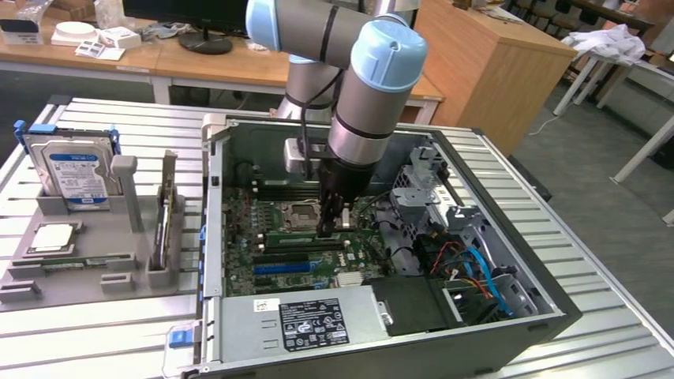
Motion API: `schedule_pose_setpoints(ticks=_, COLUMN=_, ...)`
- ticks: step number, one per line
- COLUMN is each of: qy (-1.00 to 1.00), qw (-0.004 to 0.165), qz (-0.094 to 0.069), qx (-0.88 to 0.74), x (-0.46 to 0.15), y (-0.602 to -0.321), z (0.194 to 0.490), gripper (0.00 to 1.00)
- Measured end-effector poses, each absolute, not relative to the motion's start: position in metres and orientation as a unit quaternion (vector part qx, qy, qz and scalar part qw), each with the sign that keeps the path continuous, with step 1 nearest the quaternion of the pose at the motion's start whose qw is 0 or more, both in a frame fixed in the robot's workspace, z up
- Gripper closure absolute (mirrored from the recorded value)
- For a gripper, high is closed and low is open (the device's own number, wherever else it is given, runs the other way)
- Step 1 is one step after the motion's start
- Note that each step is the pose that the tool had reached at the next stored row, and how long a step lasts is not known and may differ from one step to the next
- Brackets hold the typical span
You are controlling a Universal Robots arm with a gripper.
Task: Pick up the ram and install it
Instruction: 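Insert the ram into the slot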
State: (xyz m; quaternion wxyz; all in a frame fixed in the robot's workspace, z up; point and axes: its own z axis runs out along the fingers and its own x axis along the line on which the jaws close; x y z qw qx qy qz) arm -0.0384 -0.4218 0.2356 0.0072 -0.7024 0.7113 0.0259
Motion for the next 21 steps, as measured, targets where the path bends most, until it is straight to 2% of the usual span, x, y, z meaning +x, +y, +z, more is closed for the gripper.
schedule_pose_setpoints(ticks=21, qy=0.710, qw=0.007, qz=0.026, qx=-0.704, x=-0.0386, y=-0.4219, z=0.2335, gripper=0.89)
